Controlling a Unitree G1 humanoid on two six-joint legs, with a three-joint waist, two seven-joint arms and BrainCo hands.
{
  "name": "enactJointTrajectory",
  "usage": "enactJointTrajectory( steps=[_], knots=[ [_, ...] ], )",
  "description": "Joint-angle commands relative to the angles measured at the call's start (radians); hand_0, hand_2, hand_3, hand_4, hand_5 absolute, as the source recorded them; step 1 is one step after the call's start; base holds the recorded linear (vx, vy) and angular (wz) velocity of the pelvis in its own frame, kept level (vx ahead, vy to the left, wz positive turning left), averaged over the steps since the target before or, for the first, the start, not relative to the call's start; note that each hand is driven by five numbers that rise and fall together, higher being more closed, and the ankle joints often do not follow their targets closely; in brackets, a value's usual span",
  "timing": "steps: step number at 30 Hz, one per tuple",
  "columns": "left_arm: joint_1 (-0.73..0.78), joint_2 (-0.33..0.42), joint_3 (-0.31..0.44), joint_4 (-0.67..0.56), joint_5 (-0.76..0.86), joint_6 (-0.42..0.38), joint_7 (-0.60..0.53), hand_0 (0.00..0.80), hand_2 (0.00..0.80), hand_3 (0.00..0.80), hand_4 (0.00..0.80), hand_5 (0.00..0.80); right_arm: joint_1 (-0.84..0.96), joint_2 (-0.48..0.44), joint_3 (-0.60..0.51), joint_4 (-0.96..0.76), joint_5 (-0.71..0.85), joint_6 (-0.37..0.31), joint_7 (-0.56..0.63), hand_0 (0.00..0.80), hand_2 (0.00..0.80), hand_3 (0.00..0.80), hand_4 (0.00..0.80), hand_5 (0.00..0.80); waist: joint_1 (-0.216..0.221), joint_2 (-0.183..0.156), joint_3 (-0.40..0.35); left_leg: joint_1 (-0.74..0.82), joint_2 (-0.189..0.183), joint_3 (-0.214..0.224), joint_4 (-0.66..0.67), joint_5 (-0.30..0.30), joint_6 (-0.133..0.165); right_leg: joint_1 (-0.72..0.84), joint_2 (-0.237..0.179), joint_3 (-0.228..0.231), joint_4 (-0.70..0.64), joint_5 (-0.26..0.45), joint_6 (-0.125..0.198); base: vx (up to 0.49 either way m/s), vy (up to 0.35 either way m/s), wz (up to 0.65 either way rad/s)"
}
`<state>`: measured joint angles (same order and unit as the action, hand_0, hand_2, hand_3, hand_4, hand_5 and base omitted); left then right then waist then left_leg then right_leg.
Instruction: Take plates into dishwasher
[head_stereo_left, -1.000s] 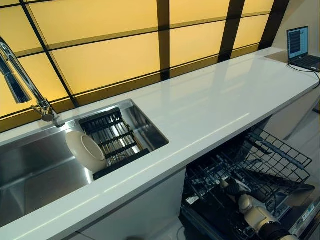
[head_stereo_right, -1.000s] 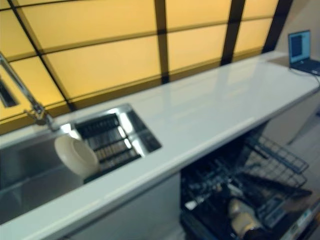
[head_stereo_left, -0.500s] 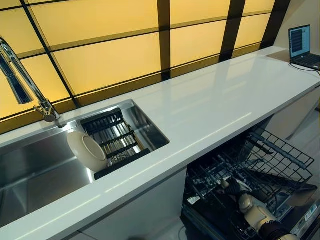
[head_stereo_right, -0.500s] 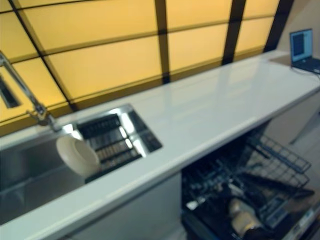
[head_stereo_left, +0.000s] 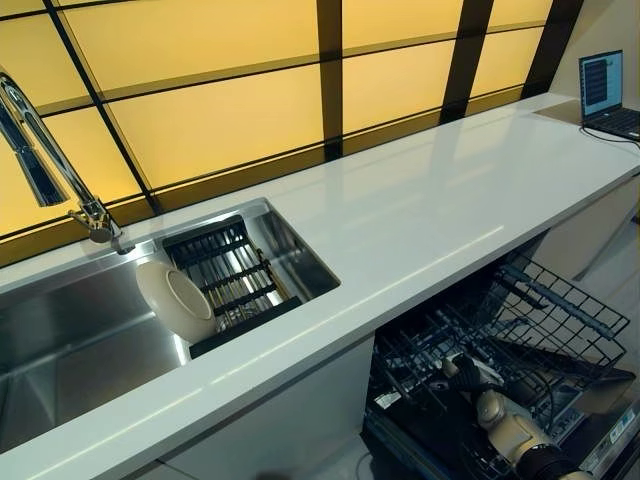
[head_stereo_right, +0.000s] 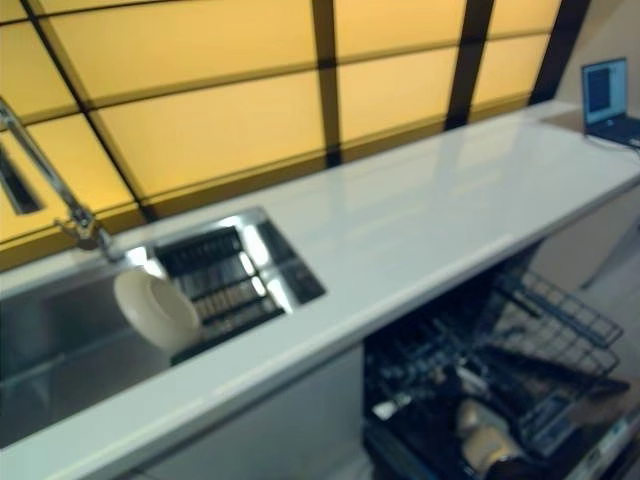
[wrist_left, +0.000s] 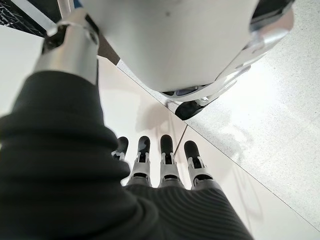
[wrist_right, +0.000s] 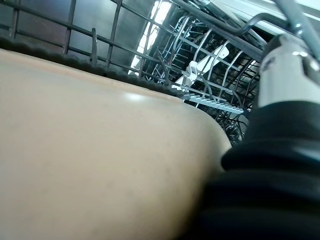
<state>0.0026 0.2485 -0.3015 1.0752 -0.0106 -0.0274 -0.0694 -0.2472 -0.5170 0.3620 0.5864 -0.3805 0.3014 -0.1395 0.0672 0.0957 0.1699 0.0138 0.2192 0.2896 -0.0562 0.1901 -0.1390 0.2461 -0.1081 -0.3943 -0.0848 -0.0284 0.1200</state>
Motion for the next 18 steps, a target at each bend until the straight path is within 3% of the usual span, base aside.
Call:
enactJointTrajectory(
  steps=[1,11,18],
  knots=[
    [-0.053,0.02,-0.047,-0.012,0.046,-0.009,0.0,0.0,0.0,0.0,0.0,0.0,0.005,0.025,-0.009,-0.062,-0.001,-0.035,0.0,0.0,0.0,0.0,0.0,0.0,0.01,-0.035,0.028,-0.07,0.008,-0.001,0.0,0.006,-0.012,-0.033,-0.011,0.024,0.103,-0.066,-0.08,0.0,0.0,0.0],
    [-0.026,0.022,-0.017,-0.029,0.048,-0.002,0.012,0.0,0.0,0.0,0.0,0.0,0.055,-0.001,-0.084,-0.209,-0.02,-0.046,-0.041,0.0,0.0,0.0,0.0,0.0,-0.004,-0.047,0.03,-0.06,0.016,0.009,-0.002,0.006,-0.01,-0.026,-0.003,0.035,0.101,-0.065,-0.074,0.0,0.0,0.0],
    [0.0,0.023,0.014,-0.031,0.05,-0.013,0.022,0.0,0.0,0.0,0.0,0.0,0.12,-0.031,-0.156,-0.347,0.001,-0.088,-0.082,0.0,0.0,0.0,0.0,0.0,-0.019,-0.056,0.031,-0.05,0.026,0.025,-0.008,0.004,-0.007,-0.023,0.003,0.049,0.098,-0.064,-0.069,0.004,-0.003,-0.02]
  ],
)
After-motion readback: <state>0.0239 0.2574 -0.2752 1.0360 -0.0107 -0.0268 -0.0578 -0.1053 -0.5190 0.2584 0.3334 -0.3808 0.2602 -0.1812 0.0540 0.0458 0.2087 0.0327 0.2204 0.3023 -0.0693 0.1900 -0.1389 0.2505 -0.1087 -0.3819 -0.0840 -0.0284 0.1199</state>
